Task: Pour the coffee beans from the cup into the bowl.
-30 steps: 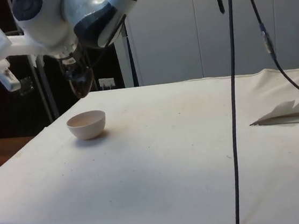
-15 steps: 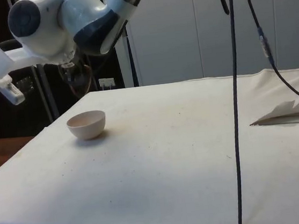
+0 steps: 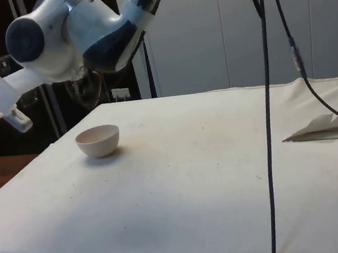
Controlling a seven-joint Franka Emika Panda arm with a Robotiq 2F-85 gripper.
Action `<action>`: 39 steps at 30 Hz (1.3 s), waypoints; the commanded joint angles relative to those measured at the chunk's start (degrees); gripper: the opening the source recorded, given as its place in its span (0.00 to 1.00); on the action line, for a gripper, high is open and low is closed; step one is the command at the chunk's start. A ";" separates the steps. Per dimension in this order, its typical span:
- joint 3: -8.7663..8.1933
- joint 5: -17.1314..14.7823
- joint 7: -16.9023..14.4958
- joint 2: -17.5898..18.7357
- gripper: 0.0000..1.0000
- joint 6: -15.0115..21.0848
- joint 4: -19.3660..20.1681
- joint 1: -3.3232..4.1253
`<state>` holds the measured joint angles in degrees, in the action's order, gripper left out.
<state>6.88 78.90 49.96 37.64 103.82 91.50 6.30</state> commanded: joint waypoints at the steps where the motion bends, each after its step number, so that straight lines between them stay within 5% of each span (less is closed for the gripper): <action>1: -0.11 0.46 0.17 0.40 0.00 -0.80 -0.34 0.46; 3: 0.46 0.80 0.34 0.23 0.00 -0.97 0.00 0.06; 4: 0.57 1.66 0.63 0.74 0.00 -2.35 -0.40 0.52; 12: 2.64 5.16 1.72 2.12 0.00 -6.99 -0.92 0.74; 13: 2.86 4.87 1.72 1.72 0.00 -6.30 -0.63 0.23; 14: 2.86 5.50 1.83 2.23 0.00 -7.51 -1.03 0.74; 19: 4.24 7.73 2.29 3.27 0.00 -10.71 -1.43 0.97; 21: 4.76 7.96 2.29 3.09 0.00 -10.71 -1.15 0.52; 23: 4.98 8.82 2.41 3.90 0.00 -12.32 -1.72 1.03; 30: 6.82 11.34 2.81 4.87 0.00 -15.30 -1.72 0.69; 31: 6.70 11.75 2.81 5.50 0.00 -16.16 -2.23 1.15; 38: 8.19 14.50 2.86 7.33 0.00 -19.82 -2.98 1.26; 39: 8.59 14.67 3.04 7.05 0.00 -19.60 -2.58 0.80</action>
<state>15.47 93.56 53.00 44.69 84.22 88.92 7.10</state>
